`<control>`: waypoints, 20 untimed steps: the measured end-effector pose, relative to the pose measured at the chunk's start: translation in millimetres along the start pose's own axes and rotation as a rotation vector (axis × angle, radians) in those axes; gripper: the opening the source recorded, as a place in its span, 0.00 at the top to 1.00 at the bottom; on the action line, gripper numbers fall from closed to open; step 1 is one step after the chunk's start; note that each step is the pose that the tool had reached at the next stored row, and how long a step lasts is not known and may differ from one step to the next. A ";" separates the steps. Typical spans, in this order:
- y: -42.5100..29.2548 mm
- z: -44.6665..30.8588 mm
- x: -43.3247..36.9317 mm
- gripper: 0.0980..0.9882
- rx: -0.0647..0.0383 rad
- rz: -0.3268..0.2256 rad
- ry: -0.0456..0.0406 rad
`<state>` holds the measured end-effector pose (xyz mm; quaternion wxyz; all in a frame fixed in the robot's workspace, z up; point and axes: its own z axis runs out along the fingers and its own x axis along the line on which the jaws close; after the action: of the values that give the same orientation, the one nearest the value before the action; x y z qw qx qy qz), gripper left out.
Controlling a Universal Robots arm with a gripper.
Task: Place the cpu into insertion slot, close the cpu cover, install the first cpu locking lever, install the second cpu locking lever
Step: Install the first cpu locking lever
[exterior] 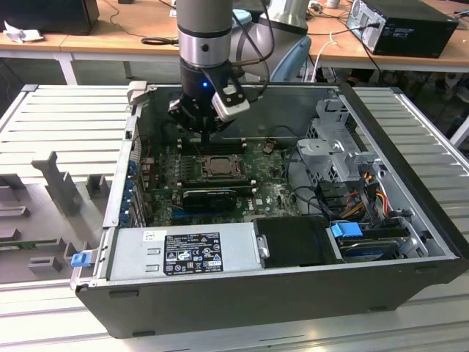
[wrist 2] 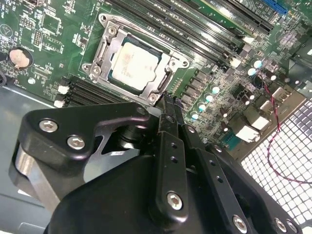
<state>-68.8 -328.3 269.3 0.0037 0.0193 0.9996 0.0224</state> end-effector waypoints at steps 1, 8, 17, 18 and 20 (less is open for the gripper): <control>-0.1 0.0 0.7 0.99 0.000 0.000 -0.0011; -1.1 1.4 25.8 0.99 -0.002 -0.002 -0.0057; 9.3 11.5 41.4 0.99 -0.012 -0.025 -0.0056; 12.0 12.3 42.8 0.99 -0.012 -0.027 -0.0055; 16.2 13.3 44.7 0.99 -0.012 -0.031 -0.0051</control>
<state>-112.7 -309.7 256.4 0.0068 0.0038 0.9996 0.0284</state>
